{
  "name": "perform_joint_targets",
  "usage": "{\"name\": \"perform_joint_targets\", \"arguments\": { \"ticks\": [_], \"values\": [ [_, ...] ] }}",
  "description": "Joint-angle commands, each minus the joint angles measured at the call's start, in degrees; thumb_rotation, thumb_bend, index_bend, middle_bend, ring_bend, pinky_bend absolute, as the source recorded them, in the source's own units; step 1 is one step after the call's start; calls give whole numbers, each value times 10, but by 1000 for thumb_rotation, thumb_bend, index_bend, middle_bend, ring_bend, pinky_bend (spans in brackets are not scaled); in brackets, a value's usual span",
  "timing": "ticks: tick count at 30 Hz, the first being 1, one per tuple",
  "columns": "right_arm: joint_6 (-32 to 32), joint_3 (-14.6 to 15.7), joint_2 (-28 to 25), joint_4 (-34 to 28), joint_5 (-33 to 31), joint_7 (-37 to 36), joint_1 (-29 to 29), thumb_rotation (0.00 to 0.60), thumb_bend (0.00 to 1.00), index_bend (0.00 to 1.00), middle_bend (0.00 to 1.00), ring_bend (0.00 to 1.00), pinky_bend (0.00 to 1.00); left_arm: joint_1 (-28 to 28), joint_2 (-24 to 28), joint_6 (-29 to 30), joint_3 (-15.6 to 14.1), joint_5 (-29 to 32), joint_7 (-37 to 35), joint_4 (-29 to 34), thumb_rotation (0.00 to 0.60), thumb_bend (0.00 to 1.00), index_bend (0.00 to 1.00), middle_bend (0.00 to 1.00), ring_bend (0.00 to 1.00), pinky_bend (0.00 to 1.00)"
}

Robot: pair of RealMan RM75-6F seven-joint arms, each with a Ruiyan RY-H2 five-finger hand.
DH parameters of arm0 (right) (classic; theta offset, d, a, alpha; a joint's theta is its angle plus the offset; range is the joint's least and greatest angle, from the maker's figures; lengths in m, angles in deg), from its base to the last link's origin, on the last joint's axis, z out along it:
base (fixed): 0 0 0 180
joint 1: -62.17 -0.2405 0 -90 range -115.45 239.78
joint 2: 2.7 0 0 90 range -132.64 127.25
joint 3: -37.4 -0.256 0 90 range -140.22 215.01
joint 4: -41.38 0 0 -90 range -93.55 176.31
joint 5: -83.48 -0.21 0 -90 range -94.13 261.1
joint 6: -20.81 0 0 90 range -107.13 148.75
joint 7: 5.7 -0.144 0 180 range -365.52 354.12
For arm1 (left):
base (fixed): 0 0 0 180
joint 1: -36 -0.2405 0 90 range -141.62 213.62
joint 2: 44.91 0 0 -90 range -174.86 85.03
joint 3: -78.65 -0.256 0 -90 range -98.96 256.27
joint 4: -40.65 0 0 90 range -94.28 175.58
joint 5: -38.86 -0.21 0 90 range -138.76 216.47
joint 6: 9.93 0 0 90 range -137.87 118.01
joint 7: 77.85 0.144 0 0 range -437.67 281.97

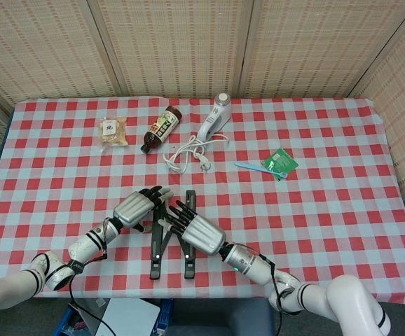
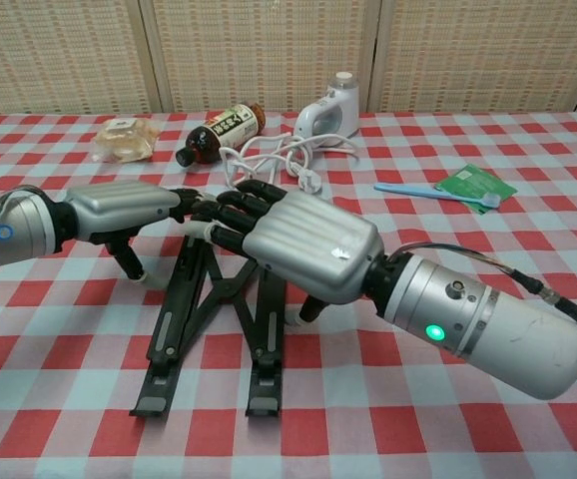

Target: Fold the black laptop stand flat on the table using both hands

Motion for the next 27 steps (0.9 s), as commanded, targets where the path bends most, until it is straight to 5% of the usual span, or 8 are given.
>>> {"name": "perform_joint_targets", "arguments": {
  "ticks": [1, 8, 15, 27],
  "values": [
    [1, 0, 3, 2, 0, 2, -3, 600, 0, 0, 0, 0, 0, 3, 5, -5, 4, 5, 1, 15, 600, 227, 0, 0, 37, 207],
    [1, 5, -6, -14, 2, 1, -5, 600, 0, 0, 0, 0, 0, -1, 16, -7, 11, 19, 21, 36, 600, 227, 0, 0, 38, 207],
    [35, 8, -73, -98, 3, -12, -26, 600, 0, 0, 0, 0, 0, -23, 45, 11, 20, 43, 32, 59, 600, 226, 0, 0, 39, 207],
    [261, 0, -250, -272, -19, -112, -162, 600, 0, 0, 0, 0, 0, -70, 99, 57, 35, 78, 52, 94, 600, 226, 0, 0, 39, 207]
  ]
}}
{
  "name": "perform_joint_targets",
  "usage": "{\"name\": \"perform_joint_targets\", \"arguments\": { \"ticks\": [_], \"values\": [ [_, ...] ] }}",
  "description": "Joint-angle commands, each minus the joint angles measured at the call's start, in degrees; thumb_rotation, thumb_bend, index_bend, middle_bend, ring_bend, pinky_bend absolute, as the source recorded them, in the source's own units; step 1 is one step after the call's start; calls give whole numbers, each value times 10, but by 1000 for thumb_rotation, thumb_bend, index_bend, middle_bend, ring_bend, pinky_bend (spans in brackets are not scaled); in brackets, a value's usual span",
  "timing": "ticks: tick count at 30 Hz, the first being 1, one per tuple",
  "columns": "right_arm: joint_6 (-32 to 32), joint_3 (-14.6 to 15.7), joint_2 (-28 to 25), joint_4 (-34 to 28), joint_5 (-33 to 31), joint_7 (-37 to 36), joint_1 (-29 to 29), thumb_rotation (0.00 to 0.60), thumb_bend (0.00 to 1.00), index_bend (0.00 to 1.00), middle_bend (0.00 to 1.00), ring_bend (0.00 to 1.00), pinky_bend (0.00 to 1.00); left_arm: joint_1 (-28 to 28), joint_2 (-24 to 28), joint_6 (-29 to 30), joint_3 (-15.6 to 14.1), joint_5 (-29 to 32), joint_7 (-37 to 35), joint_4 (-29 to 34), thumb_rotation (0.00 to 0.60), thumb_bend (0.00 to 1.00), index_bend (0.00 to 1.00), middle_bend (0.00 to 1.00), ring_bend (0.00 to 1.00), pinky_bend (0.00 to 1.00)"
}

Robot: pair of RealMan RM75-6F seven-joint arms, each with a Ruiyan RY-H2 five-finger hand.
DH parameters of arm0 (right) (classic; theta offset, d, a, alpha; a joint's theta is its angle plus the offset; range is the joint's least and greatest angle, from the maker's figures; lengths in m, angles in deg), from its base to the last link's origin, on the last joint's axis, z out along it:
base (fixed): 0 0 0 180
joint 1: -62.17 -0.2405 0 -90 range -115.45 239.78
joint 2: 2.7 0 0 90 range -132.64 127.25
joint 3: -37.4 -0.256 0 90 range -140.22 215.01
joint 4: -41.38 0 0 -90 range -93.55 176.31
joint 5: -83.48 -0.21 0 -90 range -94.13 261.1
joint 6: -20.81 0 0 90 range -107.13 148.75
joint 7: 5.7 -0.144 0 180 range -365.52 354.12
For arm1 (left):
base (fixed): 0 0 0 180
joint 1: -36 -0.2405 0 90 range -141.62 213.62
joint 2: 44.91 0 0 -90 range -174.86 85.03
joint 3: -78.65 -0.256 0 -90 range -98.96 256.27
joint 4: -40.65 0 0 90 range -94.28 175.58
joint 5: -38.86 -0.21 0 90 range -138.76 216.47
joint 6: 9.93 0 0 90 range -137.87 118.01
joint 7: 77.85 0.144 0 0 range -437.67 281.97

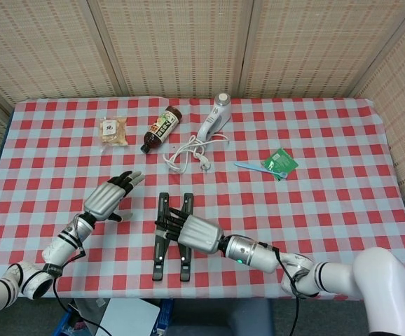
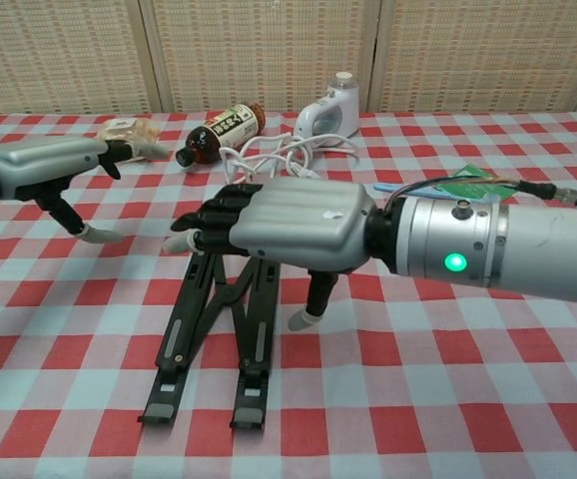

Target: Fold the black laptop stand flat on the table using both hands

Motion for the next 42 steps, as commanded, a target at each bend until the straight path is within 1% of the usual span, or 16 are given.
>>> {"name": "perform_joint_targets", "arguments": {
  "ticks": [1, 4, 7, 13, 17, 25, 28, 33, 42],
  "values": [
    [103, -5, -64, -56, -18, -47, -68, 600, 0, 0, 0, 0, 0, -8, 9, 7, 3, 6, 5, 7, 600, 226, 0, 0, 40, 207],
    [143, -11, -74, -65, -26, -58, -96, 600, 0, 0, 0, 0, 0, -16, 19, 15, 5, 8, 11, 14, 600, 226, 0, 0, 40, 207],
    [167, -12, -74, -65, -25, -59, -117, 600, 0, 0, 0, 0, 0, -22, 26, 22, 7, 8, 13, 20, 600, 226, 0, 0, 40, 207],
    [204, -10, -63, -55, -25, -59, -151, 600, 0, 0, 0, 0, 0, -30, 33, 27, 9, 9, 14, 26, 600, 226, 0, 0, 39, 207],
    [225, -3, -51, -43, -24, -51, -170, 600, 0, 0, 0, 0, 0, -35, 36, 29, 9, 8, 13, 28, 600, 226, 0, 0, 39, 207],
    [244, 7, -23, -16, -26, -35, -189, 600, 0, 0, 0, 0, 0, -42, 37, 31, 12, 7, 7, 21, 600, 226, 0, 0, 39, 207],
    [253, 3, -10, 2, -32, -33, -200, 600, 0, 0, 0, 0, 0, -45, 38, 33, 12, 5, 3, 17, 600, 226, 0, 0, 39, 207],
    [266, 5, -2, 14, -40, -32, -212, 600, 0, 0, 0, 0, 0, -49, 39, 31, 10, 4, -5, 11, 600, 226, 0, 0, 39, 207],
    [256, 12, 8, 24, -44, -34, -216, 600, 0, 0, 0, 0, 0, -53, 36, 30, 13, 4, -7, -3, 600, 226, 0, 0, 36, 207]
  ]
}}
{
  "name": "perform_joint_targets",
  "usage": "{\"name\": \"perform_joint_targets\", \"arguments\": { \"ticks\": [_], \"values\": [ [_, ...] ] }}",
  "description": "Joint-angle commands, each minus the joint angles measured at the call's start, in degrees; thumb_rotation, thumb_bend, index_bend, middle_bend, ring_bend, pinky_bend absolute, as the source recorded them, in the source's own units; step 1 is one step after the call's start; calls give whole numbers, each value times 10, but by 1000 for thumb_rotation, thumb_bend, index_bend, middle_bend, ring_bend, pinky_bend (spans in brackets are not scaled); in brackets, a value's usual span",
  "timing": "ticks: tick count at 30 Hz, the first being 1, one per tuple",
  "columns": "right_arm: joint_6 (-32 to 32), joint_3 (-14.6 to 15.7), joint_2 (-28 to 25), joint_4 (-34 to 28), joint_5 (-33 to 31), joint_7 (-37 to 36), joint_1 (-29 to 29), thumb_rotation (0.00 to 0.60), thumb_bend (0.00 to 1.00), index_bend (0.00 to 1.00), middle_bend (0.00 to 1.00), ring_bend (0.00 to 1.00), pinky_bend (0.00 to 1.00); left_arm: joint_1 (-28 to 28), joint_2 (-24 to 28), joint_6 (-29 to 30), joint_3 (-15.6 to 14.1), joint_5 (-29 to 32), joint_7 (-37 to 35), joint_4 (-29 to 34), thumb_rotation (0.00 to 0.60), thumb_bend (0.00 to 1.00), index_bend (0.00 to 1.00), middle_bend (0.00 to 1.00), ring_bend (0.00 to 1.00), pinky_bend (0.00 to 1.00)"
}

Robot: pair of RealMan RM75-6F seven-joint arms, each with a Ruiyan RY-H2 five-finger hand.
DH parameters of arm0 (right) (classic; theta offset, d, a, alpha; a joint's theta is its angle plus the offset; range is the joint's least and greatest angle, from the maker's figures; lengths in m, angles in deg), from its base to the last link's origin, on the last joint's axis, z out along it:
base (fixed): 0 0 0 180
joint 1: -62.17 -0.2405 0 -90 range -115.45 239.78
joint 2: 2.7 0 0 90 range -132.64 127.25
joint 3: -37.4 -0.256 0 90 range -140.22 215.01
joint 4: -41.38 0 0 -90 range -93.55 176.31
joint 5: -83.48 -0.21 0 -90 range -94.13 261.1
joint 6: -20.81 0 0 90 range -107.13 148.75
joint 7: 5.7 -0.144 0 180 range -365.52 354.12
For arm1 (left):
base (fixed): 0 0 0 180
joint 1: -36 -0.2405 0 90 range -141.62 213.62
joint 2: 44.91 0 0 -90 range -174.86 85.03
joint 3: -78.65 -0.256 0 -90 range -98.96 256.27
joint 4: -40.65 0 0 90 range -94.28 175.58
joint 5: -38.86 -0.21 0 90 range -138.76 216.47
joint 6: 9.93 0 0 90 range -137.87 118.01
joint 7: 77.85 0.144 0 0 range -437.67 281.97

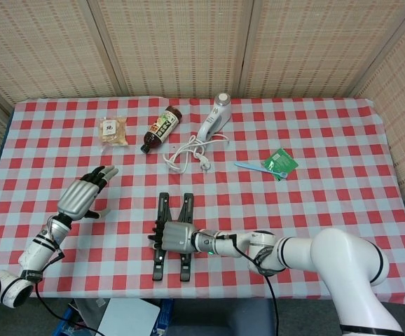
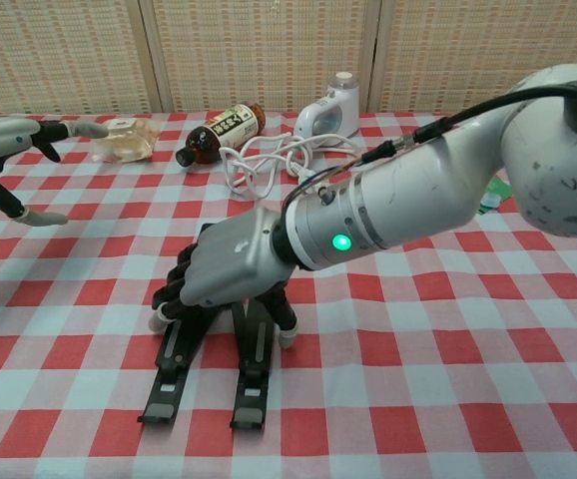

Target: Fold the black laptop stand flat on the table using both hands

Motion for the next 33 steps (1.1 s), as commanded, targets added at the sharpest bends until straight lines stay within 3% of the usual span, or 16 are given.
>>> {"name": "perform_joint_targets", "arguments": {
  "ticks": [1, 9, 19, 25, 30, 33],
  "values": [
    [-5, 3, 2, 3, 1, -2, -1, 600, 0, 0, 0, 0, 0, 0, -1, -2, 1, 1, 4, -5, 600, 226, 0, 0, 36, 207],
    [-29, 12, 13, 22, 9, -28, -4, 600, 0, 0, 10, 0, 0, -4, -3, -10, 0, 6, 21, -22, 600, 226, 0, 0, 36, 206],
    [-47, 29, 24, 44, 25, -74, -15, 600, 0, 108, 176, 0, 0, -10, 1, -17, -1, 10, 27, -41, 600, 226, 0, 0, 35, 206],
    [-61, 35, 25, 49, 28, -87, -15, 600, 0, 248, 289, 8, 0, -13, 2, -15, -1, 8, 27, -44, 600, 226, 0, 0, 34, 206],
    [-95, 37, 21, 51, 34, -96, -5, 600, 45, 466, 454, 130, 44, -14, 5, -14, -1, 7, 27, -40, 600, 226, 0, 0, 32, 205],
    [-113, 40, 19, 51, 38, -97, 2, 600, 69, 536, 500, 172, 67, -14, 7, -13, 0, 5, 30, -35, 600, 226, 0, 0, 33, 205]
  ]
}}
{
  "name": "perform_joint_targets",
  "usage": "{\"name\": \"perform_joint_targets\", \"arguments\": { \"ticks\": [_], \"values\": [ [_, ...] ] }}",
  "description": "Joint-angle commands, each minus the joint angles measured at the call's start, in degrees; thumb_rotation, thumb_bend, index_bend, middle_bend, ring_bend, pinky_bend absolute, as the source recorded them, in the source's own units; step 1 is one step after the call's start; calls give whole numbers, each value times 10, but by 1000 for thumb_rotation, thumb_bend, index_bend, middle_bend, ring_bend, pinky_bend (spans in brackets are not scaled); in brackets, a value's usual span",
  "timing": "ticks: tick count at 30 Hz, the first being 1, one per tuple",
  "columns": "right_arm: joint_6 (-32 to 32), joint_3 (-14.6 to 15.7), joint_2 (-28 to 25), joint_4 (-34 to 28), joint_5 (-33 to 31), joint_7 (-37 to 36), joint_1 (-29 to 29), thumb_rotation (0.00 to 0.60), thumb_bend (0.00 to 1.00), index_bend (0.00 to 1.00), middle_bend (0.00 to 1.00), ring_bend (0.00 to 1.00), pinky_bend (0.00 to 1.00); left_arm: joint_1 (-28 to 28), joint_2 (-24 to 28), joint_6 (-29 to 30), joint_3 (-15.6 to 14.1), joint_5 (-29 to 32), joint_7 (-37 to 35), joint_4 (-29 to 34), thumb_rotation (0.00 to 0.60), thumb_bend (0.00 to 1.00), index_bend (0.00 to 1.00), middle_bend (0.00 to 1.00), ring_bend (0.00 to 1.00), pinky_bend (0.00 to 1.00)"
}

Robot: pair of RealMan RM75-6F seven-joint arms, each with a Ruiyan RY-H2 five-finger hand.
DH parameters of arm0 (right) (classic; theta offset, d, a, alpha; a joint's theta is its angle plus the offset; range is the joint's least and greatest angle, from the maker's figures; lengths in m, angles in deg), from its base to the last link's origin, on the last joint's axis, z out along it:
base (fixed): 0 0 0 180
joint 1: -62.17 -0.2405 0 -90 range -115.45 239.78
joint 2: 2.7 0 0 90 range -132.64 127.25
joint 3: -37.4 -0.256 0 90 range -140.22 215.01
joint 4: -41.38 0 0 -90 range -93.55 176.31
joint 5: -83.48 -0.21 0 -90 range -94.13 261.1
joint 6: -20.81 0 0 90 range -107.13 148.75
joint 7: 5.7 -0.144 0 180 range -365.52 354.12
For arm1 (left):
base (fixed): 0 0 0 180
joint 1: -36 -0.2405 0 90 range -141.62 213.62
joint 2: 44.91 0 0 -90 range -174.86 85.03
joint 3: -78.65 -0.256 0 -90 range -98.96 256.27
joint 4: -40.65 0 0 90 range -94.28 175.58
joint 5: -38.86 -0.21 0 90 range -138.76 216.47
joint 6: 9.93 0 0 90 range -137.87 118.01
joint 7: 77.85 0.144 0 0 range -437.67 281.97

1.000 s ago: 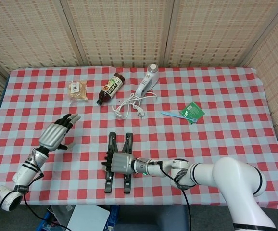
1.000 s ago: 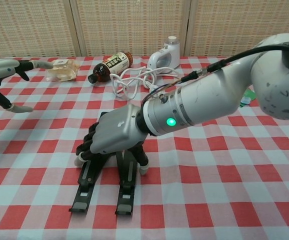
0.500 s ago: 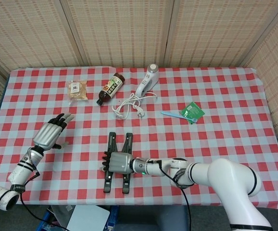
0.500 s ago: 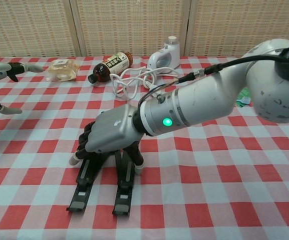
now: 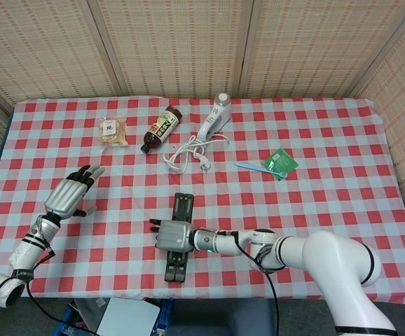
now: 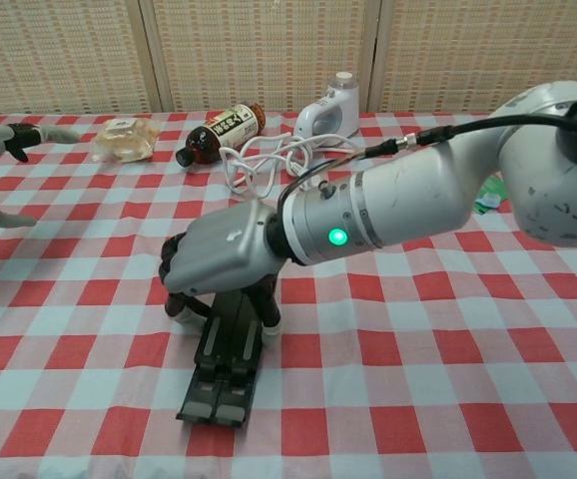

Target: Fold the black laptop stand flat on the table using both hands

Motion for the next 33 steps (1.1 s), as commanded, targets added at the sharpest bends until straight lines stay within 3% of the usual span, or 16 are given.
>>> {"name": "perform_joint_targets", "arguments": {
  "ticks": [1, 4, 8, 9, 11, 17, 23, 27, 33],
  "values": [
    [-19, 4, -3, 1, 6, -1, 9, 600, 75, 552, 509, 181, 73, 0, 2, 1, 1, 0, 2, 5, 600, 226, 0, 0, 33, 205],
    [-20, 4, -10, -7, 1, 5, 14, 600, 73, 520, 444, 179, 78, -1, 5, 0, 3, 2, 7, 12, 600, 226, 0, 0, 32, 205],
    [-11, -15, -33, -41, -41, 47, 33, 600, 38, 87, 109, 19, 59, -4, 12, 4, 7, 7, 15, 26, 600, 226, 0, 0, 32, 205],
    [-11, -20, -41, -51, -54, 65, 41, 600, 27, 26, 53, 3, 41, -5, 14, 6, 7, 8, 18, 29, 600, 226, 0, 0, 32, 205],
    [-20, -31, -64, -78, -86, 110, 63, 600, 12, 0, 4, 0, 17, -8, 21, 8, 10, 13, 26, 37, 600, 226, 0, 0, 32, 205],
    [-97, -53, -136, -171, -188, 243, 146, 600, 44, 0, 10, 0, 12, -22, 41, 18, 24, 45, 57, 59, 600, 226, 0, 0, 32, 205],
    [-224, -54, -211, -266, -264, 346, 240, 600, 109, 10, 171, 6, 52, -45, 59, 41, 37, 82, 97, 84, 600, 226, 0, 0, 32, 205],
    [-306, -52, -260, -320, -287, 359, 303, 600, 134, 93, 248, 79, 150, -65, 75, 62, 44, 104, 119, 109, 600, 226, 0, 0, 32, 205],
    [-389, -37, -311, -362, -278, 346, 376, 600, 149, 145, 283, 121, 187, -87, 93, 83, 50, 126, 133, 138, 600, 226, 0, 0, 32, 205]
  ]
}}
